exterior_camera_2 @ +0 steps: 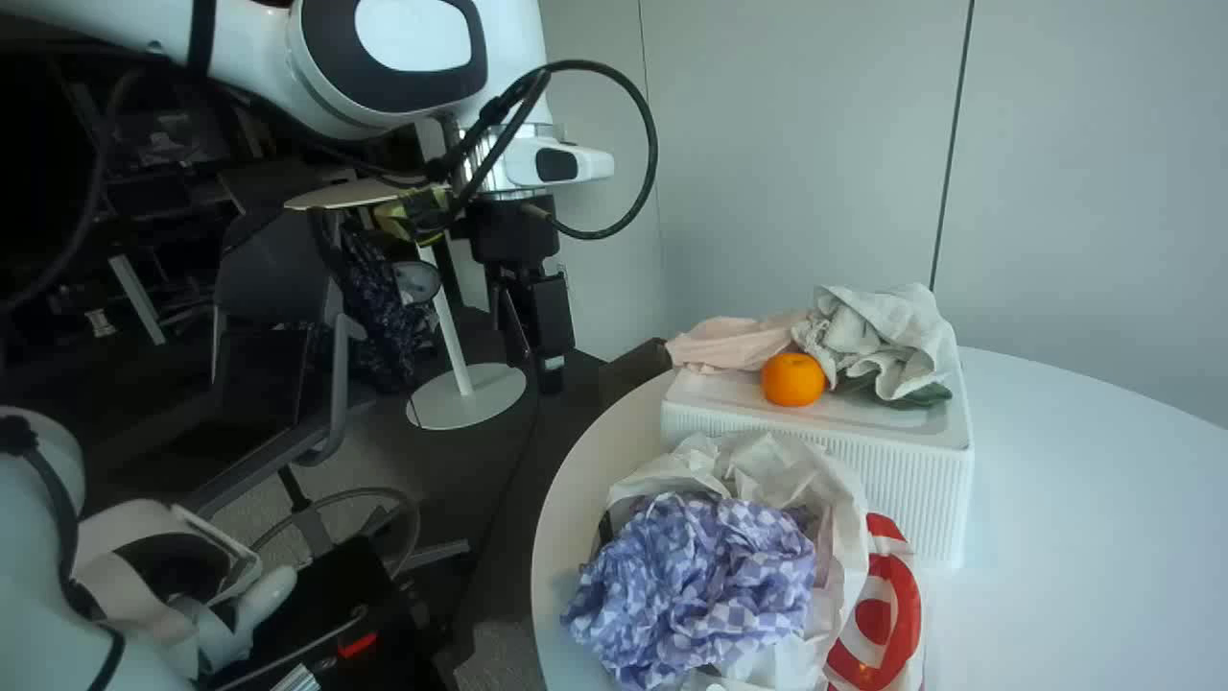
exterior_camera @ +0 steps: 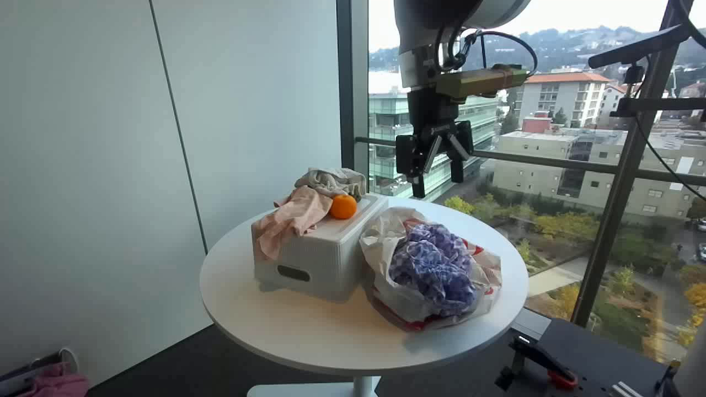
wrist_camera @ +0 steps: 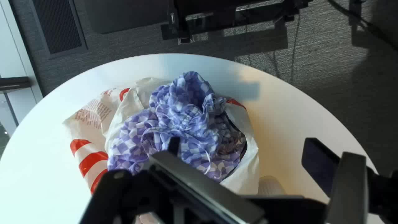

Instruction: Take the clothing out of the carrier bag

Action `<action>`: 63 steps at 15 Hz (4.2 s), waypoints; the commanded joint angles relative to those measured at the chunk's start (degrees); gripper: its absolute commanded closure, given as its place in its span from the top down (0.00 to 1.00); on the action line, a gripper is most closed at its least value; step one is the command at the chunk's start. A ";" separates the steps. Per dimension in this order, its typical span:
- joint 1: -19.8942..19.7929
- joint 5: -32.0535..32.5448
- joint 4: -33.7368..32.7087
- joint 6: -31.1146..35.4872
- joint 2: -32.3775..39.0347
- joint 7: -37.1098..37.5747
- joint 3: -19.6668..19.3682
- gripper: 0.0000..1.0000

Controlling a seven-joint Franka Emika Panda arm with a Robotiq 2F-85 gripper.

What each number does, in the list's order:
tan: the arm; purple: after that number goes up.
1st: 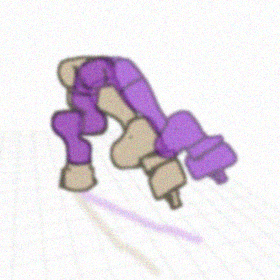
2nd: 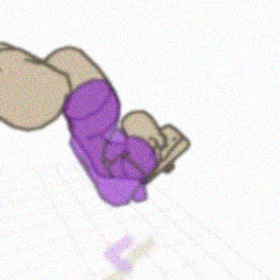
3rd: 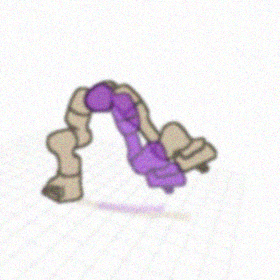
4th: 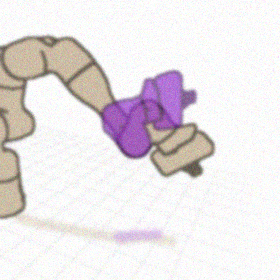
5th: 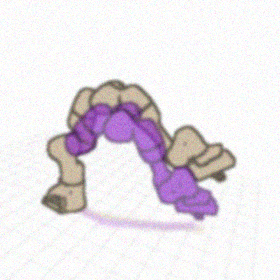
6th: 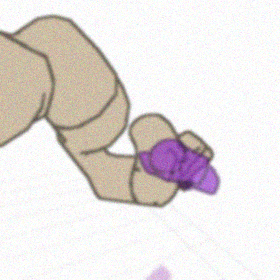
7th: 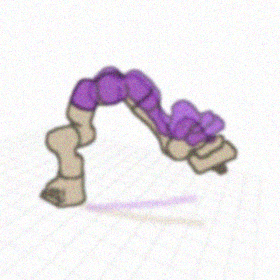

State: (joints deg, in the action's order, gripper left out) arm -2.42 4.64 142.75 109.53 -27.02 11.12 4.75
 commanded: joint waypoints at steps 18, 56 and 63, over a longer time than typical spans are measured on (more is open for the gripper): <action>-0.79 0.05 0.96 3.95 1.29 4.96 -0.55 1.00; 0.84 10.64 7.65 49.27 30.57 20.27 -15.48 0.00; 0.63 22.16 -0.22 38.66 21.42 32.12 -11.55 0.02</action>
State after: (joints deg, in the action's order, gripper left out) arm -2.00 21.13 145.97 152.30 0.69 36.84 -8.92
